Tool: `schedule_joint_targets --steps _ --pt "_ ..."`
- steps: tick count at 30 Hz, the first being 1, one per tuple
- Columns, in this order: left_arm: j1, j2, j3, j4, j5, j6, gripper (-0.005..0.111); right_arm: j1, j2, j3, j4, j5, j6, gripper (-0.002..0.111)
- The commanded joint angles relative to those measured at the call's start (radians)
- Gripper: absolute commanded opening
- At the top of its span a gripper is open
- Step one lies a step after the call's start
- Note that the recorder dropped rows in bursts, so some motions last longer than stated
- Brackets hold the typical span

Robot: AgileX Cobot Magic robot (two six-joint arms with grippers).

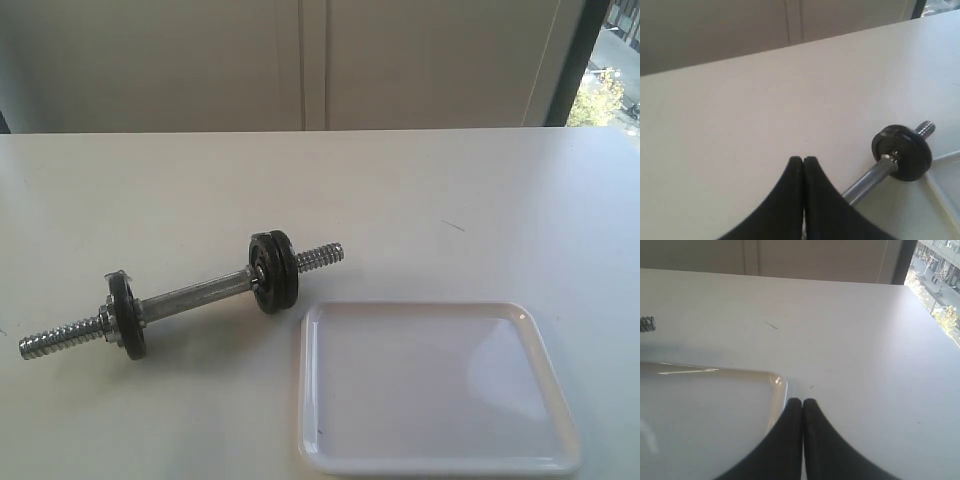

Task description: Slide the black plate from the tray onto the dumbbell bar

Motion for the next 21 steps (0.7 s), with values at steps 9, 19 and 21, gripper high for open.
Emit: schedule_joint_targets --steps 9,19,21 --pt "0.152 -0.337 0.606 -0.321 -0.379 -0.008 0.000 -0.004 -0.005 0.005 -0.002 -0.016 0.000 0.000" --pt "0.274 -0.754 0.900 -0.405 -0.415 -0.031 0.000 -0.004 -0.005 0.005 -0.002 -0.016 0.000 0.000" --pt "0.272 -0.791 0.900 -0.405 -0.410 -0.043 0.000 -0.004 -0.005 0.005 -0.002 -0.016 0.000 0.000"
